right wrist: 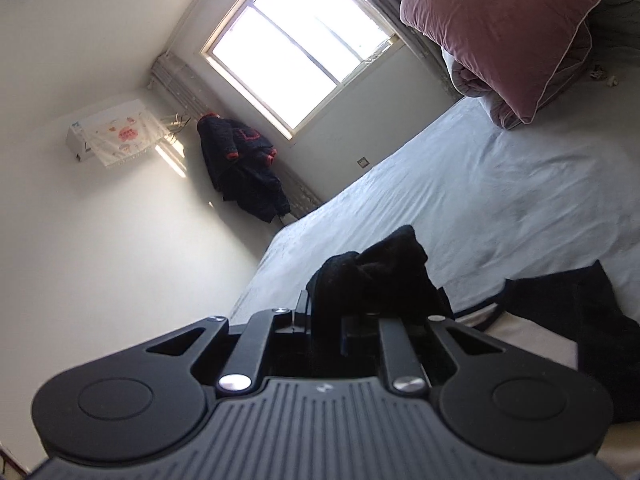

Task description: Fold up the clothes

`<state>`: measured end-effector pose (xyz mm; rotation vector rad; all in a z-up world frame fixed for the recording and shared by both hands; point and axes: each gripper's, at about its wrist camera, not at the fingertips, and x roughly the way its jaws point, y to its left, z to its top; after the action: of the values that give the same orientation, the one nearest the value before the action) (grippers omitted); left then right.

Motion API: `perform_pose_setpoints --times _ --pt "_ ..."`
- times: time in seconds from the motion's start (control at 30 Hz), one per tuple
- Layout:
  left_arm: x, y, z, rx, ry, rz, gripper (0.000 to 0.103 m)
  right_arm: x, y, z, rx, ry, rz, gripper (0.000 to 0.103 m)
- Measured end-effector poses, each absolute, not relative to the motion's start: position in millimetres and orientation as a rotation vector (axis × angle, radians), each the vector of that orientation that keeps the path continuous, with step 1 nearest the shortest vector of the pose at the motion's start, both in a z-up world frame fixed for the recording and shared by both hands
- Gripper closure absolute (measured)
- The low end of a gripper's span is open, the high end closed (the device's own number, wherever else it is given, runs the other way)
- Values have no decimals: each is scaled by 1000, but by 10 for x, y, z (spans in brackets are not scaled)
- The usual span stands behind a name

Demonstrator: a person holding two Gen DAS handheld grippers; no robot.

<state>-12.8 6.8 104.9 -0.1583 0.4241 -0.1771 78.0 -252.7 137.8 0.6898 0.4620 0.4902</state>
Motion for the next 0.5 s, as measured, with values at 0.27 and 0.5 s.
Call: perform_pose_setpoints --times 0.27,0.5 --pt "-621 -538 -136 -115 707 -376 88 -29 -3212 341 679 583 366 87" --pt "-870 -572 -128 -14 638 -562 66 -523 -3686 -99 736 631 249 87"
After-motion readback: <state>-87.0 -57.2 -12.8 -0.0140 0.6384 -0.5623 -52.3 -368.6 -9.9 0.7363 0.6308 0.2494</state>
